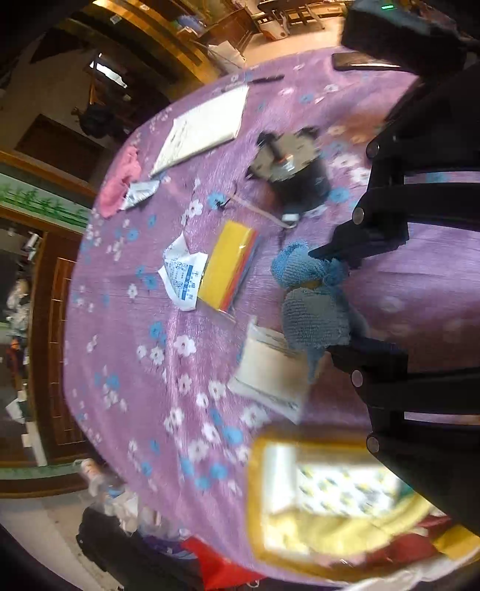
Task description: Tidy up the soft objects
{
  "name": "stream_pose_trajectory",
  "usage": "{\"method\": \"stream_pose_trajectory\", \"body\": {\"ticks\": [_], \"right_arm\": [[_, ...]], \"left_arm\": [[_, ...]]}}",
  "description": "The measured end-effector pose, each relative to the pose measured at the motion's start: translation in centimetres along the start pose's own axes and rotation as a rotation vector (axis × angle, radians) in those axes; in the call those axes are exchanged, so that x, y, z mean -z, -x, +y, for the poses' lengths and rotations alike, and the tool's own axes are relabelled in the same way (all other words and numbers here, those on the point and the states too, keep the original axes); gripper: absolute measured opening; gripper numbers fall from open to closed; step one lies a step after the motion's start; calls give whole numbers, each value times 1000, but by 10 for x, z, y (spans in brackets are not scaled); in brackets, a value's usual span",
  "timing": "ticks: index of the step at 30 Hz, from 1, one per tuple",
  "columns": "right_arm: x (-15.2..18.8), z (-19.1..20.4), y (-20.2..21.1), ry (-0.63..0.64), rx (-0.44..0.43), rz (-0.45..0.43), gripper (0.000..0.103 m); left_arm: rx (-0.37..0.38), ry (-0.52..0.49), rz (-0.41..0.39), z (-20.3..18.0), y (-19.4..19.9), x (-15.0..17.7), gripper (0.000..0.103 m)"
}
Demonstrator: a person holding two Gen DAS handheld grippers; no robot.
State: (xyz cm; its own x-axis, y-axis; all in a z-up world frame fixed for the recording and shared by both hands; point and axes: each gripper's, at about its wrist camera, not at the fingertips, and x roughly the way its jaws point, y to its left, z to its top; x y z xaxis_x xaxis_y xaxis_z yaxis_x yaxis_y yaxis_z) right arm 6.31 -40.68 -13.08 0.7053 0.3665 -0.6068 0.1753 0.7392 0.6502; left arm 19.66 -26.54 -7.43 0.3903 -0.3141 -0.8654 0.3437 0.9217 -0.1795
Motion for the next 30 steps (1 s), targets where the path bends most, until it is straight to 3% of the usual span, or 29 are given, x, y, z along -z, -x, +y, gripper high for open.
{"method": "stream_pose_trajectory", "body": {"ticks": [5,14,30], "right_arm": [[1,1,-1,3,0,5,75],[3,9,-3,40,-4,15,75],[5,13,-9,62,-7,37,75]], "left_arm": [[7,8,-51,10,35,42,39],[-20,36,-65,15,53,110,39],[-42,5,-14,8,41,138,39]]}}
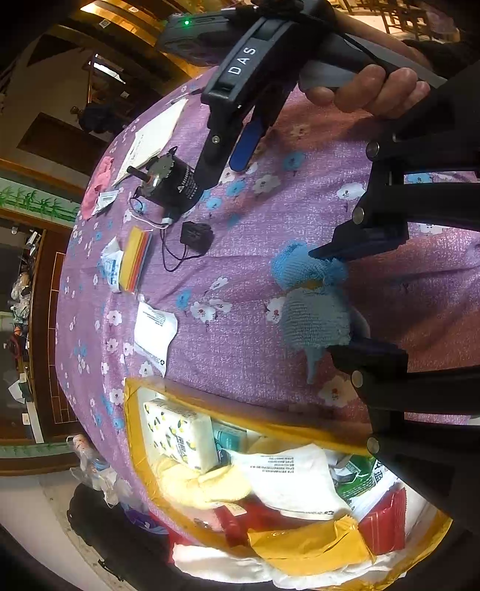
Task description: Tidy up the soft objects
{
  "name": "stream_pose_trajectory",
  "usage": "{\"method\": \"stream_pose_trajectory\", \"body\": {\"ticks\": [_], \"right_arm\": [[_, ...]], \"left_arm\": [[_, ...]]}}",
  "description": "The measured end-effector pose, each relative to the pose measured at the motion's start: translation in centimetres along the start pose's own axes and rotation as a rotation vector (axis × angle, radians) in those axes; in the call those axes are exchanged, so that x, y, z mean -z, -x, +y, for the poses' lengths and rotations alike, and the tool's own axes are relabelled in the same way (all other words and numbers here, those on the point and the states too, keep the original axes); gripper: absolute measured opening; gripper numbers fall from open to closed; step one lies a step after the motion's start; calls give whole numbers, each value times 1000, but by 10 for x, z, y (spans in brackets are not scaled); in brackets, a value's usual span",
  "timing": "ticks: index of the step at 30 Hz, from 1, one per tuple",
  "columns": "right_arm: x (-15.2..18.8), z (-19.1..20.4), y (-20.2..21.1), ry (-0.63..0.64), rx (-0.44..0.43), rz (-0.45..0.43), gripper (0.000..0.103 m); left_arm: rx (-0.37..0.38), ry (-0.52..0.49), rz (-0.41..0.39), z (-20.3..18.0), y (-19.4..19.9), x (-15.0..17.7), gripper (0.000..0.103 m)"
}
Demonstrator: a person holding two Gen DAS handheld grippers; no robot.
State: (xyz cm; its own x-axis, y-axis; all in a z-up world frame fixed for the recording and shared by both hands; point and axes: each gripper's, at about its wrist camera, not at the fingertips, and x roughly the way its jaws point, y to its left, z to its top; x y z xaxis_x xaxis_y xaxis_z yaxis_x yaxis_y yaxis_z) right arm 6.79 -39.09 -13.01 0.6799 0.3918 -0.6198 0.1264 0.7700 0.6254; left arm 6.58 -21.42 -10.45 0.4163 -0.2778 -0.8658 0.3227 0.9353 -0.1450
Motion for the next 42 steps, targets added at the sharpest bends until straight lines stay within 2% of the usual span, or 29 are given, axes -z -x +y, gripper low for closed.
{"method": "stream_pose_trajectory", "body": {"ticks": [20,42], "right_arm": [[0,0,0,2,-3,1,75],[0,2,0,-2,-7,4,75]], "left_arm": [[12,17,52,2,-18,5,39],[17,17,49,4,-18,8,39]]}}
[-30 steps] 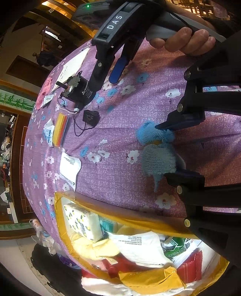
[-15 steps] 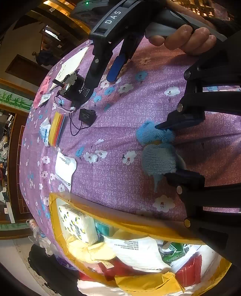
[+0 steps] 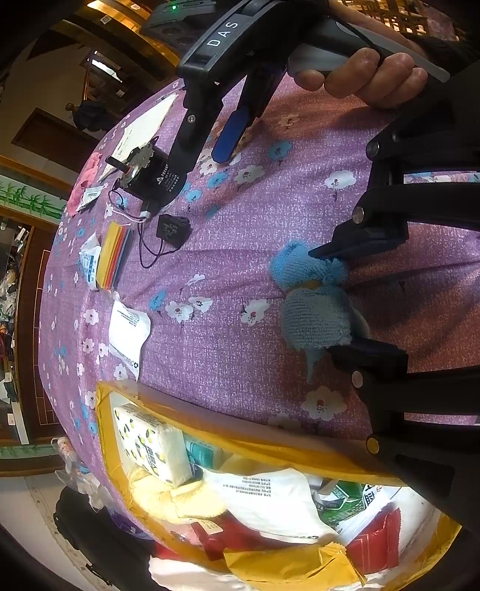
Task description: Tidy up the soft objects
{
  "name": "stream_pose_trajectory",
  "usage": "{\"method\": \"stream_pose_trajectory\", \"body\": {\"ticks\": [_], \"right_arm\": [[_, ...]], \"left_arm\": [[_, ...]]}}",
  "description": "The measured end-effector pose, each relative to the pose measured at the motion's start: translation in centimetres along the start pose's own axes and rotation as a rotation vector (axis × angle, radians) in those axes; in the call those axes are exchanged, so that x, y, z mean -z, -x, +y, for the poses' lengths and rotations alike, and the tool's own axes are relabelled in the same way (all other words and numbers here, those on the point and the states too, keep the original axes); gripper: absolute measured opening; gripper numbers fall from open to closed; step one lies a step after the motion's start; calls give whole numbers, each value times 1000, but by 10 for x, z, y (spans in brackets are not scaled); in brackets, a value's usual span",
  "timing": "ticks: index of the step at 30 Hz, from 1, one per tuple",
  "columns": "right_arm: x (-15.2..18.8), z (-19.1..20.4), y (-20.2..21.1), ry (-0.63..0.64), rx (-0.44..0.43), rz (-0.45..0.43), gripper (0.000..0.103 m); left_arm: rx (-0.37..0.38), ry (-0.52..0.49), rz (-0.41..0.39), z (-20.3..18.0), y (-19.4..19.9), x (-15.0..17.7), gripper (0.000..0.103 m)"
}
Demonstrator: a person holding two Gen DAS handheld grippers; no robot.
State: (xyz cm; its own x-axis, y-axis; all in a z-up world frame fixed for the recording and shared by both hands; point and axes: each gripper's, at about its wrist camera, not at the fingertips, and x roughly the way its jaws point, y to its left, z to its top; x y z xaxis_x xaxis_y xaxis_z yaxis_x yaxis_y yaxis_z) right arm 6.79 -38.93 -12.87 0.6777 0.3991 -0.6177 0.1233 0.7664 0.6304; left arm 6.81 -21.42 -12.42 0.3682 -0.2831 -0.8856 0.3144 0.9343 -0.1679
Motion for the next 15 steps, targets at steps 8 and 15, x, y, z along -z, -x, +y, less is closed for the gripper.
{"method": "stream_pose_trajectory", "body": {"ticks": [8,15], "right_arm": [[0,0,0,-1,-2,1,75],[0,3,-1,15,-18,5,75]], "left_arm": [[0,0,0,0,0,1,39],[0,0,-1,0,0,1,39]]}}
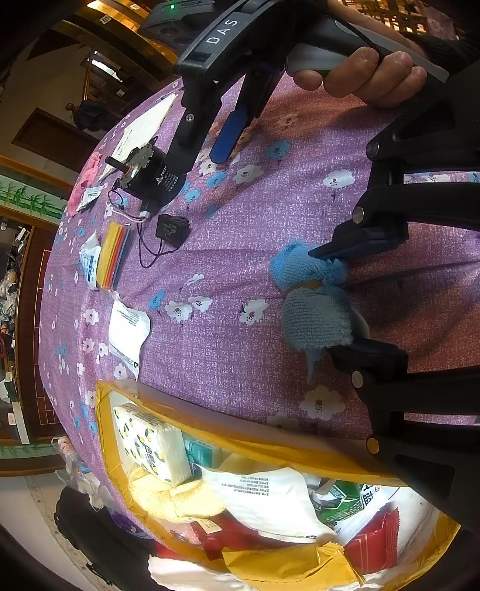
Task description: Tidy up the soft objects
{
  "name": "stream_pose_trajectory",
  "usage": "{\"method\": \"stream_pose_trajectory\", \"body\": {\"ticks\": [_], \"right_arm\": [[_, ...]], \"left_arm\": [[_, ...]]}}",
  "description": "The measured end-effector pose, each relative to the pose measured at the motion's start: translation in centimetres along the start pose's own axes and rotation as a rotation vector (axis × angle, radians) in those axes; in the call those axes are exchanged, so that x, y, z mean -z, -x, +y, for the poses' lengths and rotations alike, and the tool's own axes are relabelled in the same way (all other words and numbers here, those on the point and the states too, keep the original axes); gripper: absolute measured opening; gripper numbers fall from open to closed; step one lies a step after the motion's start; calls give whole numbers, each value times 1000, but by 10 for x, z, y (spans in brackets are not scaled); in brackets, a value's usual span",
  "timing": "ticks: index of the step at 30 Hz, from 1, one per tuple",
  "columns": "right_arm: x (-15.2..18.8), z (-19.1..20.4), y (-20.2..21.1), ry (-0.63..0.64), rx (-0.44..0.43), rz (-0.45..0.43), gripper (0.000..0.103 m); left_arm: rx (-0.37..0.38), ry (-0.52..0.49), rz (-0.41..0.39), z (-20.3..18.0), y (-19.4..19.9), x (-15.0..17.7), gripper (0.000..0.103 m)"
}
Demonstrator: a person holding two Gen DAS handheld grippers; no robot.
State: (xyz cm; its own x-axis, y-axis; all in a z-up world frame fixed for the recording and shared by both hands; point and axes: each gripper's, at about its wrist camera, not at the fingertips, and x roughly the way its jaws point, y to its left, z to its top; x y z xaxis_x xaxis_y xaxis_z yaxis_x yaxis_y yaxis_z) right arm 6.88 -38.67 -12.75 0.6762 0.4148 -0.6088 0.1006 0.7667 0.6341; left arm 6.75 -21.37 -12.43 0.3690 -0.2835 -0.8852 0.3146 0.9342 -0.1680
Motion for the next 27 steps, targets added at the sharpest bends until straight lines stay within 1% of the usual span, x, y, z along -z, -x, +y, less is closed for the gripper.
{"method": "stream_pose_trajectory", "body": {"ticks": [10,27], "right_arm": [[0,-1,-2,-8,-13,9,75],[0,0,-3,1,-8,4,75]], "left_arm": [[10,5,-13,4,5,0,39],[27,13,-18,7,7,5,39]]}}
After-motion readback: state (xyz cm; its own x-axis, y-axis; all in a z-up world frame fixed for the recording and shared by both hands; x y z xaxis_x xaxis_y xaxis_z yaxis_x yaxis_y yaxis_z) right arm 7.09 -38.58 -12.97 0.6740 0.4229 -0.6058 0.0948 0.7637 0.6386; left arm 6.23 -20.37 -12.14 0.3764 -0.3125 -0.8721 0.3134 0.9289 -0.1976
